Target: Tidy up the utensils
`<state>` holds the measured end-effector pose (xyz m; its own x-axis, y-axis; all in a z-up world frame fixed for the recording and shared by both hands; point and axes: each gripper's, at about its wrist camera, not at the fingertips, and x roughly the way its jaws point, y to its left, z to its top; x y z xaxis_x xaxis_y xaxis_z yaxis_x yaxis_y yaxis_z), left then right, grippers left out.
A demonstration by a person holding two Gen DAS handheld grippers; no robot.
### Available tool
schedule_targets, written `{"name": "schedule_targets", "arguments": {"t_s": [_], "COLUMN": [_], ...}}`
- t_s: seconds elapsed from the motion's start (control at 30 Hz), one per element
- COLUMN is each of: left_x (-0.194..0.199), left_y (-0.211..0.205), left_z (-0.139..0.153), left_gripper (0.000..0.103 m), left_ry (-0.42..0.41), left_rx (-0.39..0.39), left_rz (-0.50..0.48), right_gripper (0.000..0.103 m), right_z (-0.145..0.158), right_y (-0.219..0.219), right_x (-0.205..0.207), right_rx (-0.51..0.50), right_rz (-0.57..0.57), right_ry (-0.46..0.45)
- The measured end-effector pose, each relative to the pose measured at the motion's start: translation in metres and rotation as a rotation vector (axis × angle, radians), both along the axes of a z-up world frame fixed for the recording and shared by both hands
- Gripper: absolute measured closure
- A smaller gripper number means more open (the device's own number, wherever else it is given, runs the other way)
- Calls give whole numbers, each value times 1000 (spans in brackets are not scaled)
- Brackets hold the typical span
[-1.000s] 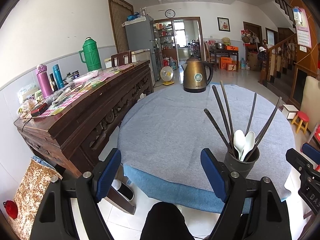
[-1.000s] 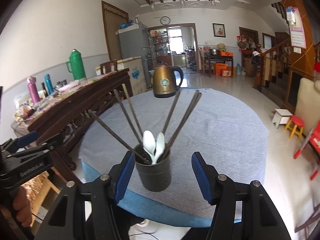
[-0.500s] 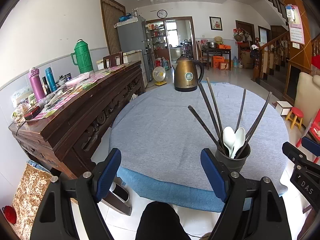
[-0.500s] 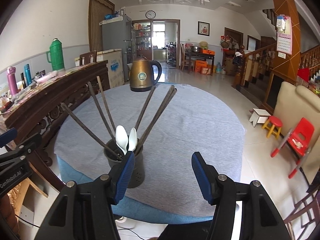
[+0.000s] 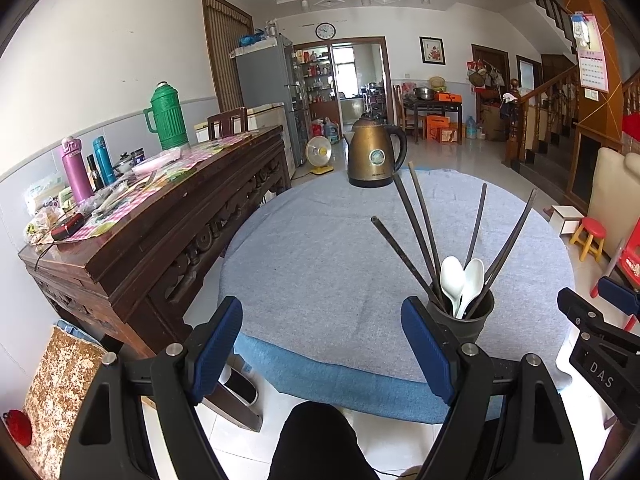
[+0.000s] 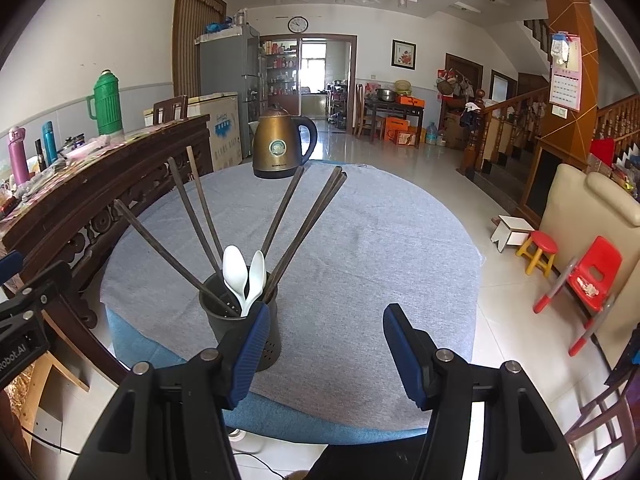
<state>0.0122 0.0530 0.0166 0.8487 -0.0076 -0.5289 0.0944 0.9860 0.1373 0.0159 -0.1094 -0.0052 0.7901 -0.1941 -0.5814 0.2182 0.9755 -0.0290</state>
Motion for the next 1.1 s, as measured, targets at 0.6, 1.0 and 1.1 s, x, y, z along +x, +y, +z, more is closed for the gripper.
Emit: {"name": "schedule_targets", "arguments": {"t_s": [0.6, 1.0, 1.1], "left_x": [-18, -33, -35], "left_y": [-7, 0, 3], "left_z": [21, 30, 33], "left_gripper": [21, 21, 21], "left_ry": [-57, -78, -87], "left_rx": [14, 25, 16], "left_rz": [-12, -24, -21], "right_gripper": [39, 38, 38], "right_z": [28, 38, 40], "right_y": [-2, 6, 11], "right_x": [-18, -25, -24], "right_rx": [-50, -62, -67], "right_rz": [-5, -10, -5], "right_ry": [-34, -37, -37]}}
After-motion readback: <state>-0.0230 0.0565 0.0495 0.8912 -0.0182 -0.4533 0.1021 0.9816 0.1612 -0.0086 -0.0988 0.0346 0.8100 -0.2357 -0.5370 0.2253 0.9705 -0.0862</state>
